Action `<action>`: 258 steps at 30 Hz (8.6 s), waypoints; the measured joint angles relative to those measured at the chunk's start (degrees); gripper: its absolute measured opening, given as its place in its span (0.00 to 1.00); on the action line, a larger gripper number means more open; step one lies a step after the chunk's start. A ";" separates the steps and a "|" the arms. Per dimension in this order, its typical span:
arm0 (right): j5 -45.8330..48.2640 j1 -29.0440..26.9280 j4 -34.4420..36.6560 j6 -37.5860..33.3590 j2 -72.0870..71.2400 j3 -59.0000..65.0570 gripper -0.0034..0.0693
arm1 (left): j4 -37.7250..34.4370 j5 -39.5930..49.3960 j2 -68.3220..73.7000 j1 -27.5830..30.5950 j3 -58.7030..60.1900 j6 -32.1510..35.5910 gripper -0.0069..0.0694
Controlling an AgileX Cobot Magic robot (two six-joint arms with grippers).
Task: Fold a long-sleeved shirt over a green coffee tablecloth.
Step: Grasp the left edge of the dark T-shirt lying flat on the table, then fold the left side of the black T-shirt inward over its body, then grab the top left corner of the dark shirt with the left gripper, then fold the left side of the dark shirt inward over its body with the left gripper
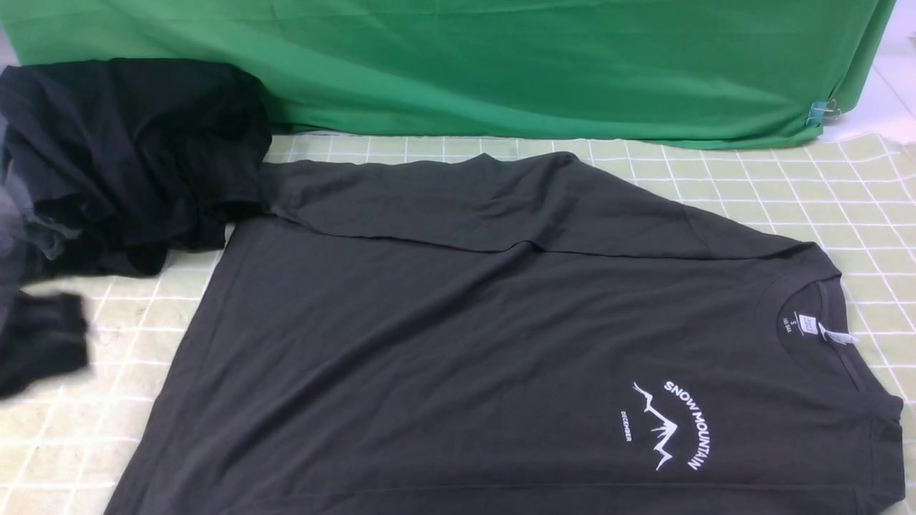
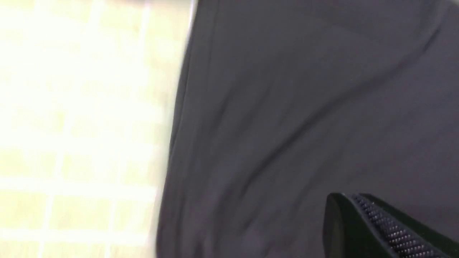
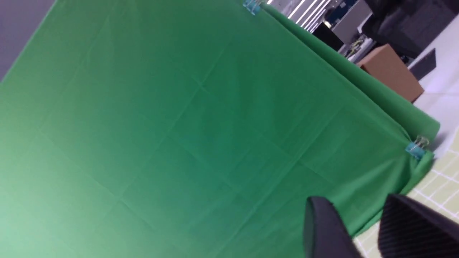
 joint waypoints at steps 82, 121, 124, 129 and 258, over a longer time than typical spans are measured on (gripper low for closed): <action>70.96 32.49 2.93 -52.66 67.08 -49.62 0.20 | 21.88 4.28 60.28 -7.08 -51.62 -10.76 0.10; 51.46 41.54 -7.81 -43.69 90.78 -49.64 0.09 | 16.77 8.45 60.28 -7.08 -51.98 -7.69 0.10; 54.74 41.54 -7.81 -43.69 89.21 -49.64 0.09 | 15.65 10.41 60.28 -7.20 -51.98 -7.46 0.10; 56.75 41.54 -6.44 -43.28 85.90 -45.75 0.09 | 17.19 13.26 60.28 -9.15 -51.98 -7.31 0.10; 60.78 33.29 -17.58 -32.95 66.25 -50.59 0.65 | 18.16 15.24 54.63 -17.64 -37.57 -18.15 0.29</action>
